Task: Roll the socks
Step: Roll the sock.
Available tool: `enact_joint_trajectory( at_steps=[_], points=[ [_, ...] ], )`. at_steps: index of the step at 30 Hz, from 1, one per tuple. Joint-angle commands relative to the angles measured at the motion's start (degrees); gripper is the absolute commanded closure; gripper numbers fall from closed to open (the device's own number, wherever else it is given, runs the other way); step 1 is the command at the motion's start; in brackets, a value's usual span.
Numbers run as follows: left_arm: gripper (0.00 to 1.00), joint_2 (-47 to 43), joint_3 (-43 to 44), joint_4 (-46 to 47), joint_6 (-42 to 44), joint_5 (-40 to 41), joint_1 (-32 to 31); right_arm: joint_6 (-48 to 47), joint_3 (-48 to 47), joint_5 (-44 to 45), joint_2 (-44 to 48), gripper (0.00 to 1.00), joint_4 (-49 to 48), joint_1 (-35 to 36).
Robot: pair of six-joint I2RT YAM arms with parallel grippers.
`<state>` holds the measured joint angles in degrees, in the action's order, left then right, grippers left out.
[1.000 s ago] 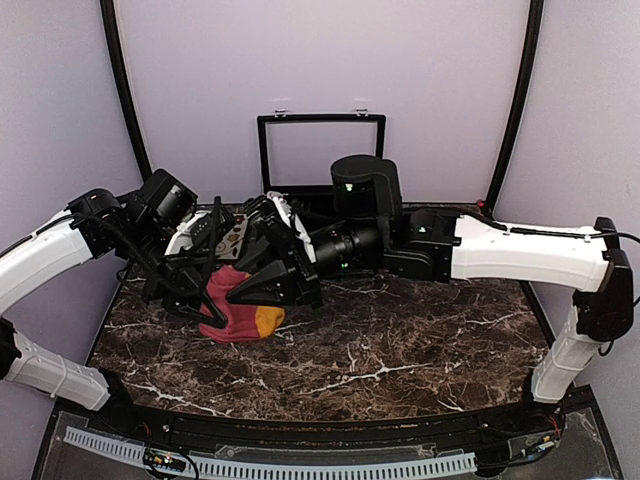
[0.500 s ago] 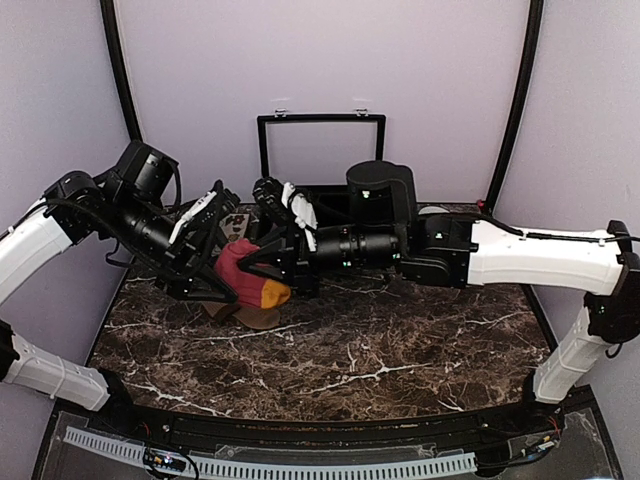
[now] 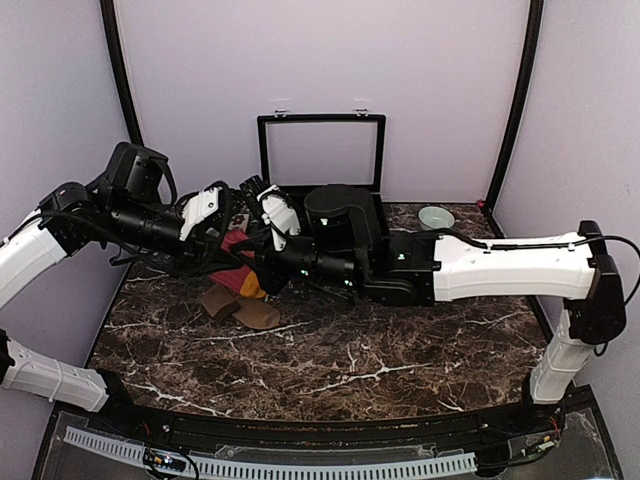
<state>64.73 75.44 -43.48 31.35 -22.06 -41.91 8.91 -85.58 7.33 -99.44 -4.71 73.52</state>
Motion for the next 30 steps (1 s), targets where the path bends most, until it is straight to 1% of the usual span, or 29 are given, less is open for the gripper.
enact_joint_trajectory(
  at_steps=[1,2,4,7,11,12,14,15,17,21,22,24,25,27,28,30],
  points=[
    [0.68,-1.72,-2.41,9.79,4.2,8.02,-0.39,9.54,0.39,3.84,-1.83,1.0,-3.39,1.17],
    [0.7,-1.98,-3.16,9.63,4.47,7.85,-0.44,10.8,0.49,4.01,-1.81,1.0,-4.2,1.19],
    [0.7,-2.76,-4.84,9.43,4.31,7.13,-0.57,12.63,0.75,4.48,-1.81,1.0,-5.55,1.2],
    [0.69,-4.02,-6.92,9.4,4.19,5.85,-1.08,13.68,1.45,3.36,-1.98,1.0,-8.06,1.26],
    [0.65,-3.83,-7.66,8.0,4.41,5.87,-1.42,13.89,0.81,2.2,-2.75,1.0,-8.62,1.29],
    [0.63,-3.94,-7.9,7.99,4.42,5.89,-1.44,14.0,0.85,1.94,-2.85,1.0,-8.99,1.32],
    [0.54,-4.37,-8.91,8.68,4.3,6.48,-1.51,14.24,0.85,1.47,-3.0,1.0,-9.81,1.45],
    [0.49,-4.49,-9.37,9.37,4.02,7.65,-1.51,14.29,0.92,1.24,-3.05,1.0,-10.23,1.64],
    [0.44,-4.52,-10.34,11.28,3.2,11.27,-1.51,14.15,0.98,0.76,-3.16,1.0,-11.01,2.0],
    [0.43,-4.65,-11.73,16.27,3.31,22.09,-1.51,13.01,-1.36,2.67,-4.33,1.0,-7.9,3.17],
    [0.45,-5.02,-12.14,17.47,3.95,24.43,-1.55,13.21,-1.39,3.56,-4.36,1.0,-7.71,3.27],
    [0.52,-5.7,-12.97,18.55,5.39,26.02,-1.52,14.6,-0.84,5.56,-4.07,1.0,-8.58,3.39],
    [0.59,-5.89,-13.06,18.46,5.95,25.95,-1.53,15.71,-0.47,6.72,-3.96,1.0,-9.18,3.42],
    [0.75,-5.89,-13.53,18.57,6.6,26.06,-1.51,17.87,-0.6,8.07,-4.07,1.0,-9.82,3.4],
    [0.84,-5.85,-13.74,18.72,7.06,26.01,-1.51,18.86,-1.1,8.17,-4.34,1.0,-9.84,3.43],
    [0.96,-5.61,-14.01,18.94,7.77,25.73,-1.6,20.7,-2.62,6.4,-5.33,1.0,-9.92,3.45]
  ],
)
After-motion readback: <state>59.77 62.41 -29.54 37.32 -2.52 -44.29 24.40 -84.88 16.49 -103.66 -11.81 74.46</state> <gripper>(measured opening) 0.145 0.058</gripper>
